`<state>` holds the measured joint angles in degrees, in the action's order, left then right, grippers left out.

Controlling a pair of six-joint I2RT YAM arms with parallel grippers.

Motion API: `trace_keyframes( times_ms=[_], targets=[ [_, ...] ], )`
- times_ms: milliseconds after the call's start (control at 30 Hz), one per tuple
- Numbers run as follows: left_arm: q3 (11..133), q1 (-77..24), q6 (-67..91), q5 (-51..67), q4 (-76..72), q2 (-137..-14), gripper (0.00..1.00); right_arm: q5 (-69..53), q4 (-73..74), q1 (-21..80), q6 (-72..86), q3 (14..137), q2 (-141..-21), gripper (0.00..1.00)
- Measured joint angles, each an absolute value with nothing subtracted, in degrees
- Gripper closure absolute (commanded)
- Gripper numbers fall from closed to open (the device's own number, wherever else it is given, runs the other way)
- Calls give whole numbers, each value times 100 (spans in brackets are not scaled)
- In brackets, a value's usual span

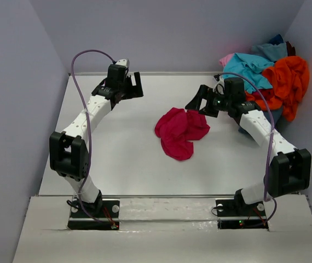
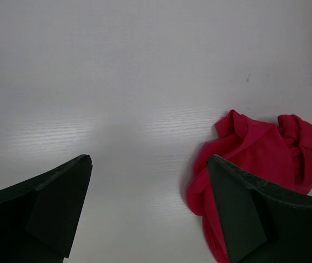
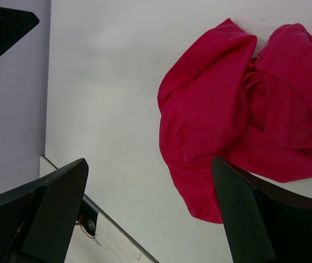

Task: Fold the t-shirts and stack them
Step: Flatten the tshirt out

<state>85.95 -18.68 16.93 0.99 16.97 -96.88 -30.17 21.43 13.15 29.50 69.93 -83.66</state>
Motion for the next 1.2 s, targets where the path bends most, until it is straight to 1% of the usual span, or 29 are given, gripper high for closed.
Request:
trace_keyframes(
  times_ms=[200,400,567,667,800,1200],
  targets=[
    [8617,-1857,1640,104,1747,-9690,1,-2792,2300,1315,2853,7146,-8399,0],
    [8619,-1846,1647,285,1739,-9690,1,-2174,2460,1315,2792,7317,-8558,0],
    [8619,-1813,1645,329,1743,-9690,1,-1730,2862,1326,2812,7767,-9102,1],
    [8617,-1796,1675,357,1691,-9690,1,-1553,2934,1365,2770,8005,-9531,3],
    [8576,-1787,1778,425,1573,-9690,1,-1455,3118,1457,2698,7992,-9961,5],
    [8390,-1933,1857,1127,1271,-10197,1,-1284,3129,1514,2703,8023,-10267,10]
  ],
)
